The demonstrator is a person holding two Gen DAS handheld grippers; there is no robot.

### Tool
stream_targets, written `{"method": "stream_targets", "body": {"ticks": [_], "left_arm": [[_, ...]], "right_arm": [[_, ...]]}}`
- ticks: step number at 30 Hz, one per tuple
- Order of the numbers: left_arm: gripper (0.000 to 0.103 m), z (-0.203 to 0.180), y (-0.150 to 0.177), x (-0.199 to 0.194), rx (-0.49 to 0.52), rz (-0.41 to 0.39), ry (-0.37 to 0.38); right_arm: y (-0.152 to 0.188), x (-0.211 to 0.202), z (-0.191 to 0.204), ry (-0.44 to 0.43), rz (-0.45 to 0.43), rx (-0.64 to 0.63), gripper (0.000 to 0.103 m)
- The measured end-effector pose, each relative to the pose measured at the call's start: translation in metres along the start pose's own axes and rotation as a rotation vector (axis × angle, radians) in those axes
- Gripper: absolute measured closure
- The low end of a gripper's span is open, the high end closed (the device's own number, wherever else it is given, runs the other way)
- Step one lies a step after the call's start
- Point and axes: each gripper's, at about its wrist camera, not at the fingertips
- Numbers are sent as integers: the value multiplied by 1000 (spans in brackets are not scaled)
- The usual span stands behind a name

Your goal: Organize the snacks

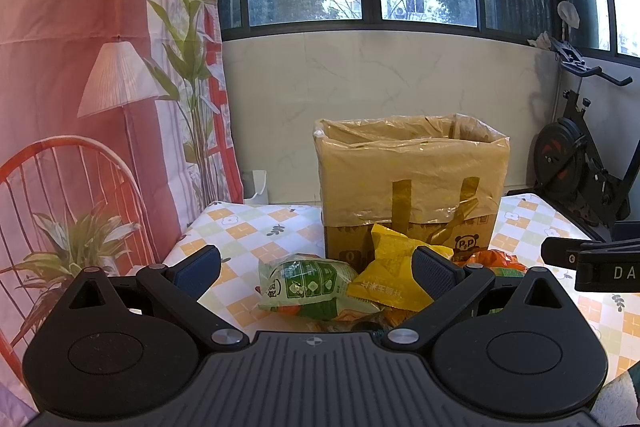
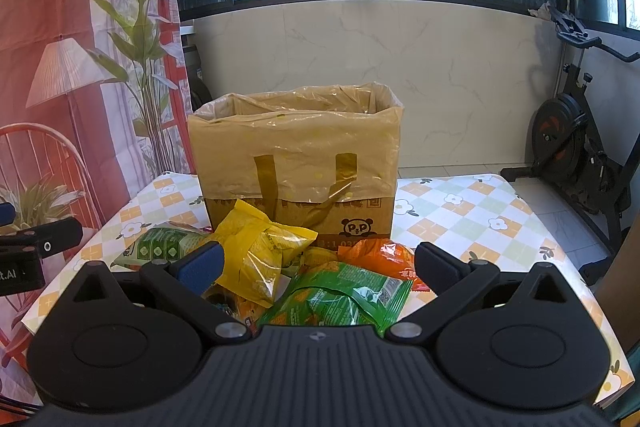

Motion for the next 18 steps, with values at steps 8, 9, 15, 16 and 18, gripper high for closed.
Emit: {"method": "stream_targets", "body": {"ticks": [8,9,15,16,18], "left_arm": [[1,0,0,-1,2,0,1],[1,0,0,-1,1,1,1],[1,0,1,-2,2,1,1],[1,-1,2,-2,3,1,1],[1,-1,2,-3,3,1,2]], "right_arm": [[-2,-1,2,0,0,1,0],[-2,-2,3,0,1,1,0],[0,0,0,-1,2,2,0],[-1,0,0,-1,2,2,0],[-2,0,0,-1,3,2,0]]}}
Point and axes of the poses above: each gripper's, at about its wrist camera, not at the fingertips, and x roughly the way its jaws point, z to its left, y to its underside, and after that the axes turned 7 degrees about -y, right-handed
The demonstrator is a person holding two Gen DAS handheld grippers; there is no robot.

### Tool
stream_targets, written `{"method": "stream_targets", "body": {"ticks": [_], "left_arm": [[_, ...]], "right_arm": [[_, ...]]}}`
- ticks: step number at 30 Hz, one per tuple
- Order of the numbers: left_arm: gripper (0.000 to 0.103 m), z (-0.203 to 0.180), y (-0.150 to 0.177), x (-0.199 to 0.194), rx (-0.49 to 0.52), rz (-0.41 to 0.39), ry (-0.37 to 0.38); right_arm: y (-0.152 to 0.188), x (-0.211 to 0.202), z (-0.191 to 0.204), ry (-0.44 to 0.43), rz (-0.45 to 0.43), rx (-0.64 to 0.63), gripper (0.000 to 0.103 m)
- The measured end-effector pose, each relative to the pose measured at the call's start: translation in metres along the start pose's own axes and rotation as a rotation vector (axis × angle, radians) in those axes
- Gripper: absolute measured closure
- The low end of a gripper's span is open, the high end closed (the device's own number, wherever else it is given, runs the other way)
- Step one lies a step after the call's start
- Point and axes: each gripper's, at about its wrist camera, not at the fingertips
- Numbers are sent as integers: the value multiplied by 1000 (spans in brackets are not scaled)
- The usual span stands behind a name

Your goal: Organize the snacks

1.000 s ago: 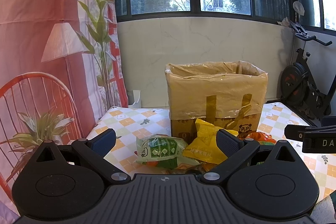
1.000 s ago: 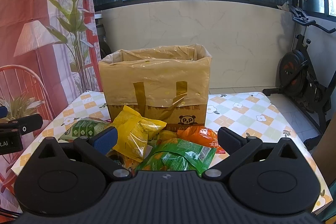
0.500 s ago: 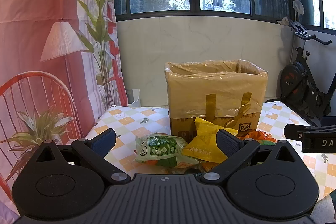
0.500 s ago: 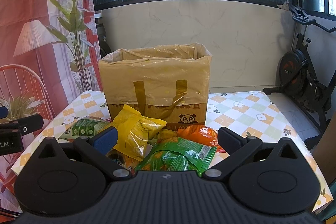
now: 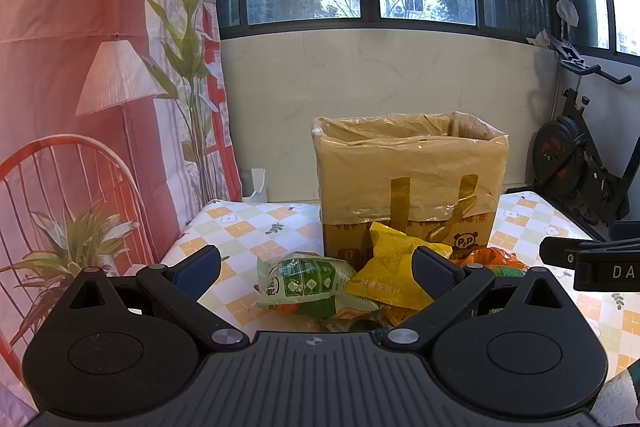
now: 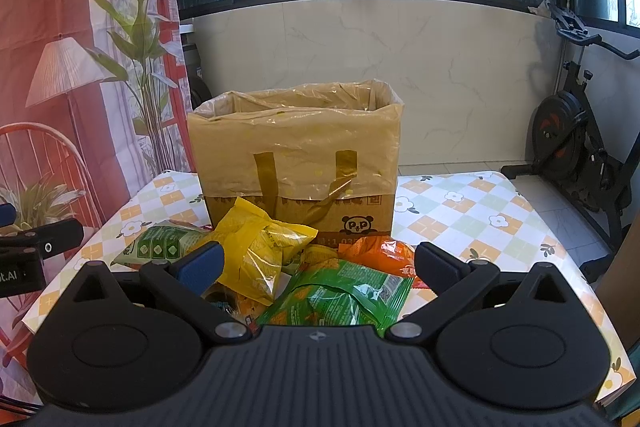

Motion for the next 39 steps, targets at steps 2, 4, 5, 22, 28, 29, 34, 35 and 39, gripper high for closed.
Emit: {"method": "stream_targets", "body": {"ticks": [2,4,5,22,28,29,34,35,39], "left_arm": [[1,-3,4,3,1,3,0],[1,-3,6,4,-2,7,-3],[1,-2,6,4,-5,11,-4],[1,17,-3,47,-9,28,-111],[6,15,3,68,-9,51,-95],[6,13,5,70,-5,60,-86],[6,3,12,80,13,78,-59],[6,2,13,81,15,81,-53],[6,-3,18,85,17,93,-34]], "right_arm": [[1,3,-1,0,1,2,0],[2,5,-3,-2,2,4,0],[3,5,-4,-6,2,7,0],[6,43,-33,-53,-7,-50,0],[20,68,-42,-53,34,1,0],[23,71,-43,-50,45,0,0],[36,85,-53,-44,91,56,0],[38,87,-56,-47,94,77,0],[40,95,-67,-37,104,144,0]]}}
Point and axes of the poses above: each gripper's, at about its wrist camera, not at the fingertips, and x roughly the way its jaws point, z to its left, y to its underside, and after that the axes turned 7 degrees about -y, right-handed
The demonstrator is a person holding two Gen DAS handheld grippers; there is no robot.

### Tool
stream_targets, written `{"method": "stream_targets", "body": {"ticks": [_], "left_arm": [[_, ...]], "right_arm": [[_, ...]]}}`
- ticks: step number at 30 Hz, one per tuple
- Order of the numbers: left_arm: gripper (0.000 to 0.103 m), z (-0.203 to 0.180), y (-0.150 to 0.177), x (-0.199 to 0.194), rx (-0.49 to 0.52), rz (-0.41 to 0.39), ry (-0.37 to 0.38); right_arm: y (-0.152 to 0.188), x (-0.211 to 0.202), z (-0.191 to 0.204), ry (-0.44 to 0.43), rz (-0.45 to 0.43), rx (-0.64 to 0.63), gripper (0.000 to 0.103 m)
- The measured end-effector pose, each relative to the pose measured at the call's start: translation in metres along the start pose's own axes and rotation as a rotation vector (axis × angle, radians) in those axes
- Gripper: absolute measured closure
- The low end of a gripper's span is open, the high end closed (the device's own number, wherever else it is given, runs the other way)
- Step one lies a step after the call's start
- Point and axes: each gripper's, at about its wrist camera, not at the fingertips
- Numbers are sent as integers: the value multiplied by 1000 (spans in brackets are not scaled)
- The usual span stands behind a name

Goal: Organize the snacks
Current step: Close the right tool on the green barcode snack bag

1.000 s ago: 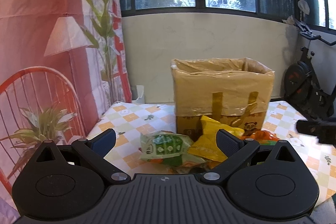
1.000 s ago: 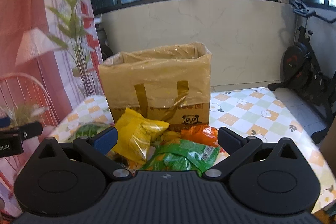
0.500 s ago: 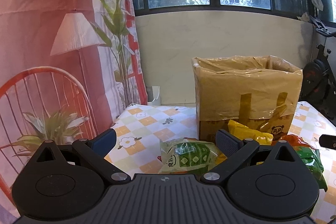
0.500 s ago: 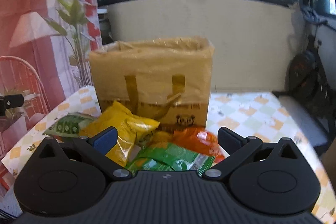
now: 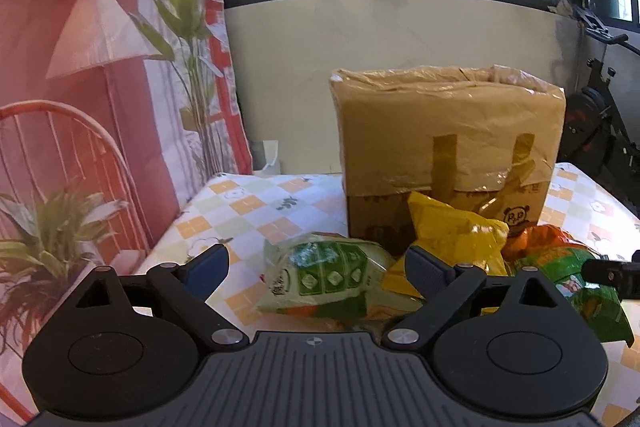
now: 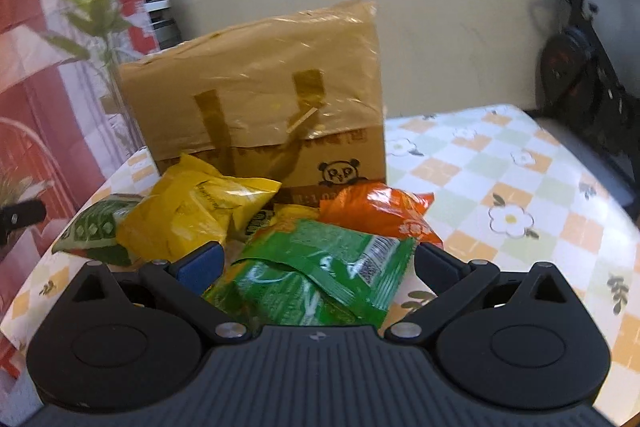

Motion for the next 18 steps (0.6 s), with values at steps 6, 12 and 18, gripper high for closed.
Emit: {"method": "stream_targets", "body": {"ticks": [6,12,18], "left_arm": [[6,-4,7,11,4,40,5],[7,-2,10,20,-1,63,0],[7,-2,12,27,-4,84,4]], "right_arm": [[0,18,-16,-23,36,112,0],[3,34,-20,-60,60,173,0],[6,42,-24,-104,78,227,0]]}}
Point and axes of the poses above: each gripper's, at about its wrist camera, not at the fingertips, and x roughly the way its jaws point, z to its left, y to its underside, and after that the axes turned 7 degrees about -y, right-handed
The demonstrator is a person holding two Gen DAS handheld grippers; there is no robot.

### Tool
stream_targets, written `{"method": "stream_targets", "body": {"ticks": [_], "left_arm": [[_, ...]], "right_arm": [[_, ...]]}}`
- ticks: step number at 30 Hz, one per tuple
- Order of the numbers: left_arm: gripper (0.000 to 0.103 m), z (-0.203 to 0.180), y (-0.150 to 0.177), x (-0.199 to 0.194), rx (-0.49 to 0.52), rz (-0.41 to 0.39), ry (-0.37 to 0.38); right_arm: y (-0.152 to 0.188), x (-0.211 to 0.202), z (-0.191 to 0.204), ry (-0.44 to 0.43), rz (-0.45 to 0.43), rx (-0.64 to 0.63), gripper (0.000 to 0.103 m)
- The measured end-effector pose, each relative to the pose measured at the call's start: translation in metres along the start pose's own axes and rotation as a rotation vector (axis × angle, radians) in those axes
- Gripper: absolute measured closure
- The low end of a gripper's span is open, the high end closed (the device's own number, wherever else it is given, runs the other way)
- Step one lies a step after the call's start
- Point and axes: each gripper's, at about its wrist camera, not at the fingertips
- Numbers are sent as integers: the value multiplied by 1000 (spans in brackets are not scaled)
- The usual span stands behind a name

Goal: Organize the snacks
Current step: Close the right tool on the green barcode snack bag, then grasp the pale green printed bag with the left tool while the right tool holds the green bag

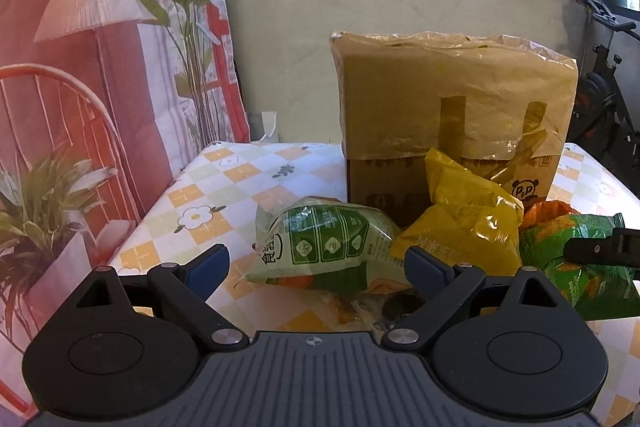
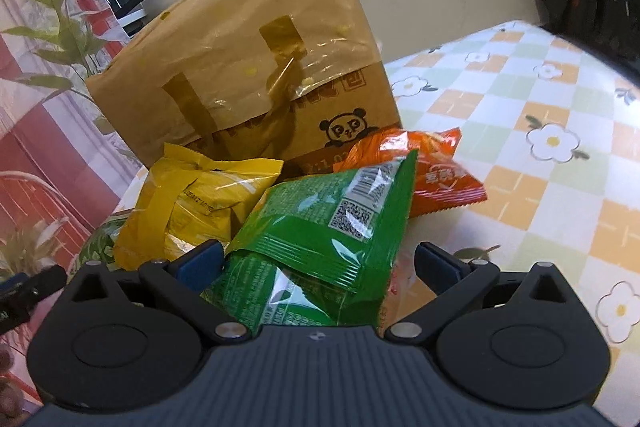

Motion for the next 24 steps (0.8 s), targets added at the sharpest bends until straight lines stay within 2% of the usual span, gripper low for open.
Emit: {"method": "stream_targets", "body": {"ticks": [2,5,7,13,20,24], "left_arm": [[7,-1,2,2,-1,4,2],[7,0,3,5,-3,13,7],[8,-1,4,6,-4,18,9],[8,0,3,7,-10,16,10],[10,4,2,12,-14,16,2],[11,8,0,16,-23,18,-10]], "right_arm": [[-1,1,-1,-18,6,2,2],[-2,3,-3,-88,21,26,18],[-3,5,-2,-114,30,23,25],[-7,-6,12,-97,-27,-60,39],[-19,-28,34,-85,-183,-206,41],[-20,-21,40,-51,-188,-253,41]]}}
Point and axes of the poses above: each gripper's, at about its wrist camera, not at the fingertips, and x roughly the way its jaws point, z to its left, y to its underside, and after that the axes turned 7 degrees about -y, right-handed
